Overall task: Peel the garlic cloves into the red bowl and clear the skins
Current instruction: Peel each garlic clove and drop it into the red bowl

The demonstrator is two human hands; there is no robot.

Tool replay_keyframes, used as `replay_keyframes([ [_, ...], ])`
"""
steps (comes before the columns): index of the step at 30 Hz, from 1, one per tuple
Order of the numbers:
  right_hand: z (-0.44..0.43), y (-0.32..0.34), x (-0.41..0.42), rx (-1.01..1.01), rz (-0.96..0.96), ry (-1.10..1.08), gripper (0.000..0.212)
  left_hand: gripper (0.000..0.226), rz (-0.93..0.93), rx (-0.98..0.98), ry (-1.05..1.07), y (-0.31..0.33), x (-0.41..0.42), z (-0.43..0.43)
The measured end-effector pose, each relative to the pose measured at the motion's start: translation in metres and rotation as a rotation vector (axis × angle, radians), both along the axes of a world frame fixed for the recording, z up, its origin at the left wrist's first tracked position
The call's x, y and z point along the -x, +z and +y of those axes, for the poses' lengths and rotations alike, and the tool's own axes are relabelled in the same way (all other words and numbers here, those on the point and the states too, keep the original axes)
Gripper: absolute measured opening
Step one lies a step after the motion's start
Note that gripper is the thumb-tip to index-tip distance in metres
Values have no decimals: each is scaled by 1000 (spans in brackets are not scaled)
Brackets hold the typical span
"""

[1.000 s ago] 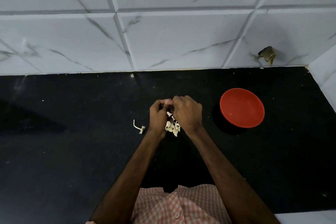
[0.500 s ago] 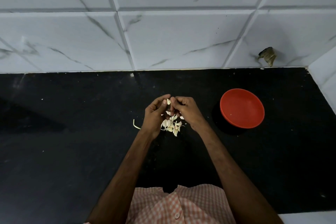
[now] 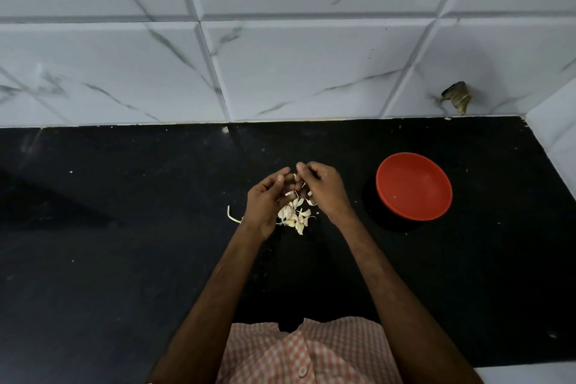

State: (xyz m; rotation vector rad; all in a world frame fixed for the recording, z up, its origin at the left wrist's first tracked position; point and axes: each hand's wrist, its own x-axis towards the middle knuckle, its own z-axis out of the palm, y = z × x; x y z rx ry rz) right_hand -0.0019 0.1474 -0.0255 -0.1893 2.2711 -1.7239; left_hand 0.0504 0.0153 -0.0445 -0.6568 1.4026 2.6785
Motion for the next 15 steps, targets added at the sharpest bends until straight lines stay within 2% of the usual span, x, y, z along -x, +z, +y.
replay_keyframes([
  [3, 12, -10, 3, -174, 112, -53, 16, 33, -30, -243, 28, 1, 4, -4],
  [7, 19, -23, 1, -471, 167, 22, 21, 36, 1, -303, -15, -1, 3, -9],
  [10, 18, -25, -1, -644, 210, 31, 30, 37, 58, -206, -64, -4, 1, -13],
  [12, 18, -24, -1, -698, 285, -13, 27, 36, 107, -61, -96, -6, -1, -15],
  [13, 18, -23, 0, -675, 317, -42, 20, 36, 130, 19, -109, -6, -2, -15],
  [15, 18, -18, 1, -496, 343, -86, 14, 35, 167, 159, -132, -5, -3, -16],
])
